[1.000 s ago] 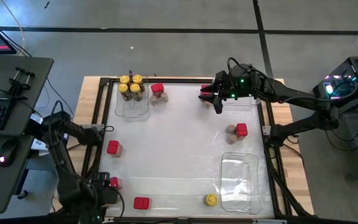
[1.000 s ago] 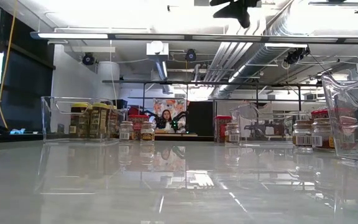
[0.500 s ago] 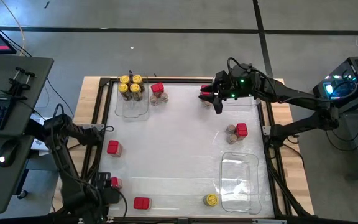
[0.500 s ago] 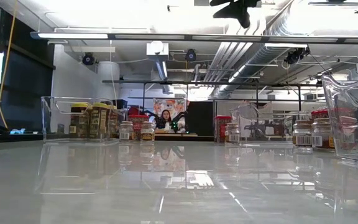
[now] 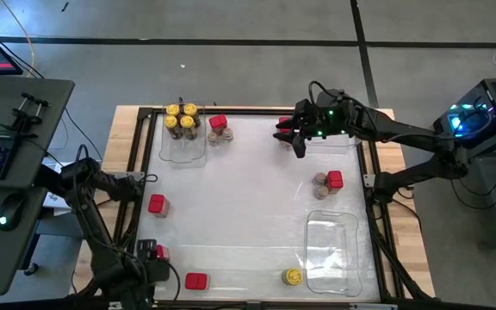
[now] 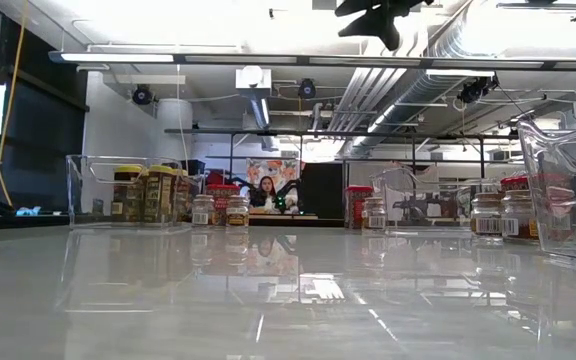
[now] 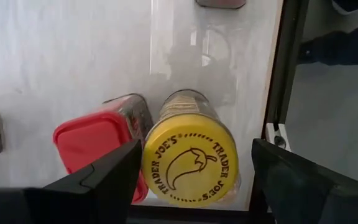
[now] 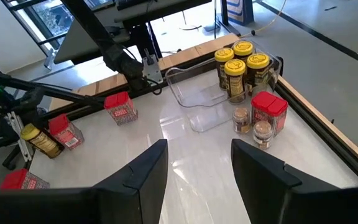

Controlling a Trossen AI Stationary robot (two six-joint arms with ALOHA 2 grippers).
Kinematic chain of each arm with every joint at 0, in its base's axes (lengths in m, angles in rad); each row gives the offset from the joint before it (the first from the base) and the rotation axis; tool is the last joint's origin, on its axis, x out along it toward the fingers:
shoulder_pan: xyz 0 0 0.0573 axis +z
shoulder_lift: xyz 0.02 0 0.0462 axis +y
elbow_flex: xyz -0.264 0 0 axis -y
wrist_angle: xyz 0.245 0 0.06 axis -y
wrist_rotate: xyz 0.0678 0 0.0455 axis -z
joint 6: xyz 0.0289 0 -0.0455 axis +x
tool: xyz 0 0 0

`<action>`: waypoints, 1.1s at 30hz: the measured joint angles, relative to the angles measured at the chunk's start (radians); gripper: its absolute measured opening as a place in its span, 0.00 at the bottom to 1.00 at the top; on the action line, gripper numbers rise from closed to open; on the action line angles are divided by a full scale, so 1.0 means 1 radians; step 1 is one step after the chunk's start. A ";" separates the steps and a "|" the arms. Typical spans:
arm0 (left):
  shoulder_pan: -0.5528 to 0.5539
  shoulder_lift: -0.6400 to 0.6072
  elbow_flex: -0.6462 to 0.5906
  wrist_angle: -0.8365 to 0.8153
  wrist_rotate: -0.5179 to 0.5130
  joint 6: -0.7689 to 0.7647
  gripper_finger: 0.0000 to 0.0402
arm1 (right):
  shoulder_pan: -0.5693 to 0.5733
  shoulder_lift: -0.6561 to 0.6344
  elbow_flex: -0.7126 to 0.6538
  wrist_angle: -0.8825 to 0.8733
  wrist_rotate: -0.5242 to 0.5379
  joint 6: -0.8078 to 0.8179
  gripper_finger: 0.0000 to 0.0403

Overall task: Sort spices by type
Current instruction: Put the yellow seasoning bottle into the top left transparent bin

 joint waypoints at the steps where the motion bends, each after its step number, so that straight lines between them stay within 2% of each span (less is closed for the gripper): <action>1: 0.000 0.000 0.000 -0.002 -0.001 0.000 0.72 | 0.000 0.000 0.000 0.000 0.000 0.000 0.43; 5: 0.000 0.000 -0.020 0.012 -0.001 -0.002 0.72 | 0.000 0.000 0.000 0.001 0.000 -0.004 0.43; 10: 0.003 -0.002 -0.079 0.113 0.033 -0.001 0.72 | 0.000 0.000 0.000 0.001 0.000 -0.005 0.43; 17: 0.020 -0.001 -0.092 0.116 0.020 0.002 0.71 | 0.000 0.000 0.000 -0.002 0.000 -0.004 0.43; 20: 0.026 -0.001 -0.092 0.128 0.019 0.024 0.63 | 0.000 0.000 0.000 -0.002 0.000 -0.012 0.43; 23: 0.034 -0.013 -0.092 0.156 0.028 0.025 0.48 | 0.000 0.000 0.000 -0.003 0.000 -0.019 0.43; 29: 0.060 -0.119 -0.092 0.223 0.035 -0.007 0.46 | 0.000 0.000 0.000 -0.005 0.000 -0.041 0.43; 33: 0.101 -0.241 -0.092 0.179 0.001 -0.009 0.46 | -0.001 0.000 0.000 -0.005 0.000 -0.053 0.43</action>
